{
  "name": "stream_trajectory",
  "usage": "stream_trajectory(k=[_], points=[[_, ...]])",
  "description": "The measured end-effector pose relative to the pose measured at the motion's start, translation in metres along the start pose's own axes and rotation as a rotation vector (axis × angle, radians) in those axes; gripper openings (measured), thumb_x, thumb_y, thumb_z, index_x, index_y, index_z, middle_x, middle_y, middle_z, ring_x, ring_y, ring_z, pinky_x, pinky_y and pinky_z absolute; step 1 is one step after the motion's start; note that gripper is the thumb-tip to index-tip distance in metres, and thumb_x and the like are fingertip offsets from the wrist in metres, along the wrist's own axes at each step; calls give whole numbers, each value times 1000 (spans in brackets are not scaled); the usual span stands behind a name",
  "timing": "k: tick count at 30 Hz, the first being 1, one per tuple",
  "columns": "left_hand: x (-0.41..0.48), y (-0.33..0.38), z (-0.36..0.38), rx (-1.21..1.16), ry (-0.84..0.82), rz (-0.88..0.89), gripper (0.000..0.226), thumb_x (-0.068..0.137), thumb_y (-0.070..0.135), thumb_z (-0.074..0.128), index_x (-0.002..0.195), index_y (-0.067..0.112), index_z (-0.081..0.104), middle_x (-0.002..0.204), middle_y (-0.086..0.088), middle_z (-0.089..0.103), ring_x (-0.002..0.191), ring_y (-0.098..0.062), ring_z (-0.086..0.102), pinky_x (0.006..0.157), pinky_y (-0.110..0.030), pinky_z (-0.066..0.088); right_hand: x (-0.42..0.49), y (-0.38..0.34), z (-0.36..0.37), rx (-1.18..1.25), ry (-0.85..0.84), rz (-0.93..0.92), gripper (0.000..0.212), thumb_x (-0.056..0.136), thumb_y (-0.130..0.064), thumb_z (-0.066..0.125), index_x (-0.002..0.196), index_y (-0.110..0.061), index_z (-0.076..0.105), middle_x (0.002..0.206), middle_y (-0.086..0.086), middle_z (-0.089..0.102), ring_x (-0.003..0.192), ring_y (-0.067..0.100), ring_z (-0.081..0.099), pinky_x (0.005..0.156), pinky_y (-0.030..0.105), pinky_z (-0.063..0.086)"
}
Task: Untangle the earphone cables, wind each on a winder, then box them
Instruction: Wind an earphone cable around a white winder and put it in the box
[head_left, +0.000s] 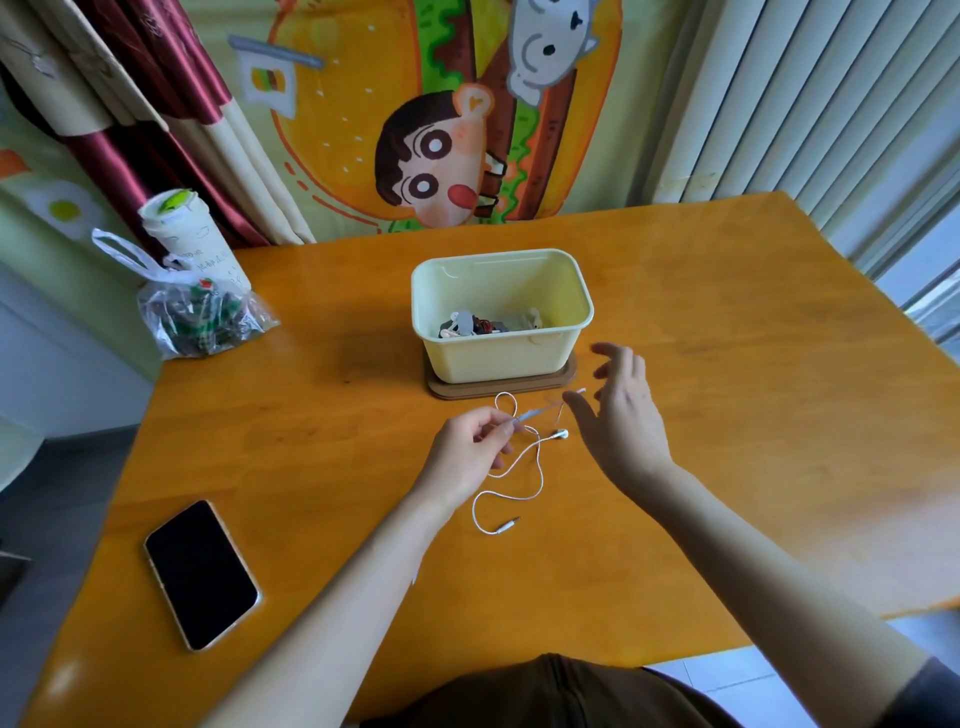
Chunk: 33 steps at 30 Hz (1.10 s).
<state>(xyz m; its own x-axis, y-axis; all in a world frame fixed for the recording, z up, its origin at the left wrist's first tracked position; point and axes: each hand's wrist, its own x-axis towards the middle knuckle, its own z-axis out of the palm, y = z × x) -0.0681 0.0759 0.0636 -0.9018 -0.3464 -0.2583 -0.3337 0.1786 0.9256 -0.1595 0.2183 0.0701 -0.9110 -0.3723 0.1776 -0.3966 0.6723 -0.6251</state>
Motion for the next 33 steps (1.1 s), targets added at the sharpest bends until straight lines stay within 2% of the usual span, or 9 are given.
stream_trajectory(k=[3, 6, 9, 11, 14, 18, 24, 28, 33], points=[[1, 4, -3, 42, -26, 17, 18, 98, 15, 50, 90, 22, 65, 76, 1, 61, 62, -7, 54, 61, -16, 45, -1, -5, 3, 63, -270, -243, 30, 88, -7, 62, 117, -13, 62, 114, 5, 58, 101, 23, 57, 85, 25, 44], [2, 5, -5, 107, -18, 33, 15, 97, 15, 51, 96, 18, 65, 74, 3, 62, 61, -5, 56, 59, -14, 45, -4, -8, 3, 153, -406, -204, 14, 91, -16, 60, 100, -13, 70, 92, -1, 70, 85, 15, 63, 72, 19, 45], [2, 2, -12, 191, 32, 13, 14, 96, 15, 53, 92, 18, 66, 71, 6, 62, 61, -10, 57, 57, -14, 44, -1, -9, 0, 192, -444, -127, 15, 93, -16, 56, 91, -12, 70, 80, 2, 68, 73, 16, 64, 70, 24, 52], [0, 1, -16, 213, 27, -2, 14, 96, 17, 54, 91, 17, 67, 71, 5, 62, 60, -9, 56, 55, -12, 43, 0, -9, -2, 207, -539, -63, 19, 95, -9, 50, 91, -8, 69, 79, 5, 67, 70, 14, 64, 69, 22, 55], [-5, 5, -14, 250, 28, -25, 17, 94, 18, 55, 84, 20, 69, 67, 4, 59, 62, -10, 53, 60, -21, 43, 1, -7, -1, 88, -655, -79, 15, 91, -5, 56, 100, -7, 69, 78, -2, 63, 65, 4, 57, 60, 8, 45], [-7, 8, -12, 328, 19, -84, 19, 90, 18, 56, 83, 14, 73, 59, 6, 54, 64, -13, 50, 60, -25, 38, 4, -6, 4, 29, -577, -75, 12, 86, -14, 67, 96, -9, 71, 83, -3, 64, 71, 3, 56, 61, 4, 41], [-7, 4, -13, 301, -35, -162, 20, 89, 18, 55, 75, 18, 70, 59, -1, 52, 62, -15, 49, 63, -28, 40, 6, -8, 10, 54, -343, -154, 9, 79, -20, 74, 85, -14, 71, 89, -3, 64, 84, 10, 56, 74, 17, 45], [-3, 5, -13, 107, 28, -208, 20, 92, 15, 53, 79, 13, 69, 62, 1, 55, 62, -12, 52, 60, -21, 43, 4, -10, 14, 101, -193, -260, 11, 83, -19, 69, 91, -12, 66, 95, -5, 61, 92, 12, 54, 83, 25, 45], [4, 4, -18, -132, 169, -265, 20, 91, 14, 54, 77, 12, 68, 68, -2, 61, 59, -14, 55, 55, -19, 42, -14, -13, 15, 216, -186, -459, 10, 89, -20, 63, 90, -10, 61, 83, -5, 58, 77, 7, 50, 71, 17, 42]])
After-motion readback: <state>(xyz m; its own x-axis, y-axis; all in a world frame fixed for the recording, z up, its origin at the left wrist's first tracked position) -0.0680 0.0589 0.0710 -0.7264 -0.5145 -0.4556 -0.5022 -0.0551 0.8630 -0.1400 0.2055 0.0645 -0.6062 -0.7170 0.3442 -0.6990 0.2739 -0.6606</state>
